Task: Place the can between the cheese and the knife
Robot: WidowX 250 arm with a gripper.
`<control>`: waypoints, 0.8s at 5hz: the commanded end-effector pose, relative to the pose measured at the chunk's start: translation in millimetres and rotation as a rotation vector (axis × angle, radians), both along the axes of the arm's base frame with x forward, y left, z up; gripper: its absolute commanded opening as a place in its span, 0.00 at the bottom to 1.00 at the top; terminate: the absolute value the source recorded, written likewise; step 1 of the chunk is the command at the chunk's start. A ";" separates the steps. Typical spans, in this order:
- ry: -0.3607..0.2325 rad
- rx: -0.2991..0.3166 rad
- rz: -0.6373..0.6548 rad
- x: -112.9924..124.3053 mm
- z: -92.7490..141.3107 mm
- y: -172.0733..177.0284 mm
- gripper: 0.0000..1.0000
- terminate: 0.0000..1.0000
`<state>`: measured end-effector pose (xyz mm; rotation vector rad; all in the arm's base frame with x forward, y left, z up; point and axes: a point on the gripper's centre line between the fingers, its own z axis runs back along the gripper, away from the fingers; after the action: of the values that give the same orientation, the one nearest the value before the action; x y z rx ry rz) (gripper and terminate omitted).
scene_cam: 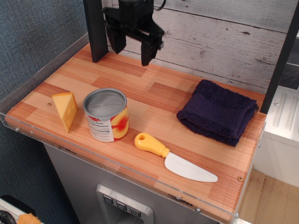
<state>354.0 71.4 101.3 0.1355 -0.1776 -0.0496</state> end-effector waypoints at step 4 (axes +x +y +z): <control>0.026 -0.070 -0.066 15.8 43.3 -57.5 1.00 0.00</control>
<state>364.4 14.5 117.5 0.0550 -0.0795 -0.1061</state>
